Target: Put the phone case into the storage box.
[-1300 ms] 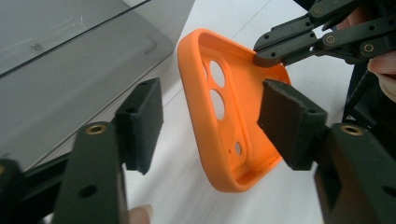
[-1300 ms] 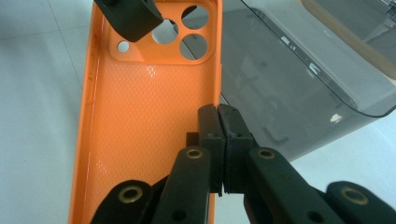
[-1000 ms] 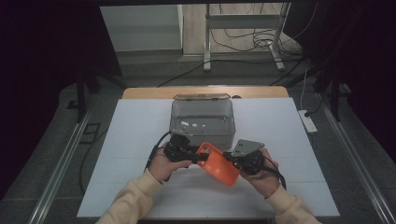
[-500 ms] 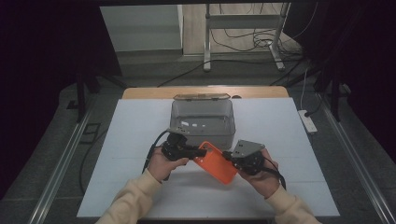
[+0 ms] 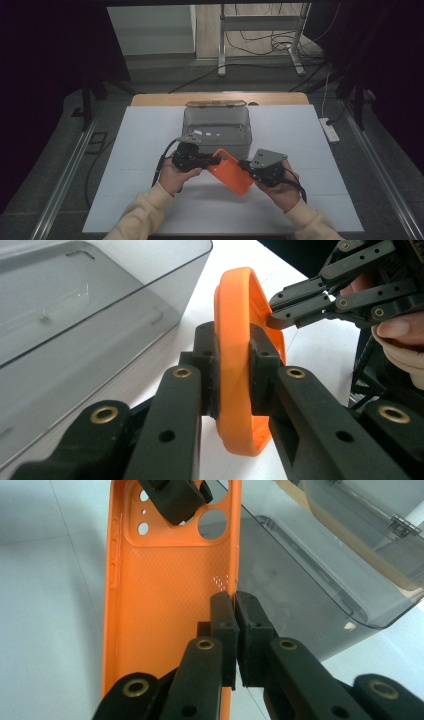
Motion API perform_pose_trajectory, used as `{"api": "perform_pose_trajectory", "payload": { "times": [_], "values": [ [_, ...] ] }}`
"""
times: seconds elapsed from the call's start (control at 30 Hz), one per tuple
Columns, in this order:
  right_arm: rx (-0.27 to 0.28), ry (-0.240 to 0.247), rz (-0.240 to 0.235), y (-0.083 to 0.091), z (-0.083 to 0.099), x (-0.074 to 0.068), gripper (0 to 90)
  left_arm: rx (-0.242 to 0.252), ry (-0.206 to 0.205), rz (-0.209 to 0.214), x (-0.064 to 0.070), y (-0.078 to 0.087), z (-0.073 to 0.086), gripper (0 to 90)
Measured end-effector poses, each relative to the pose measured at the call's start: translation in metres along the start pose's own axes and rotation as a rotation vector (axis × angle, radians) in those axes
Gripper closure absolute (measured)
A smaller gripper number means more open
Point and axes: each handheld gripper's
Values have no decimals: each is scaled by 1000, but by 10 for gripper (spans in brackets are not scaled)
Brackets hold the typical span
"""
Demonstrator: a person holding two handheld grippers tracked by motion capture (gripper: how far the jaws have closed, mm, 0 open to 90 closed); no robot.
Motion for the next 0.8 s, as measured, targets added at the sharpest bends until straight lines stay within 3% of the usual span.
{"api": "perform_pose_trajectory", "payload": {
  "times": [0.17,0.3,0.47,0.6,0.8],
  "values": [
    [20,-14,-6,1,1,1,844,15,-2,-1,0,2,0,796],
    [42,-47,-17,1,2,3,767,26,-1,7,-1,4,0,797],
    [85,-67,-29,1,2,4,585,36,-3,9,-2,7,-1,801],
    [127,-102,-45,3,3,5,474,43,-2,7,-3,9,-1,804],
    [178,-196,-104,4,7,11,395,45,-7,4,-5,12,-1,805]
  ]
}}
Point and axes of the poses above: each handheld gripper's, and its own axes: y roughly backward along the jaws, z roughly out of its underside, x roughly to its right, and after that the axes turned 7 degrees about y, right-handed
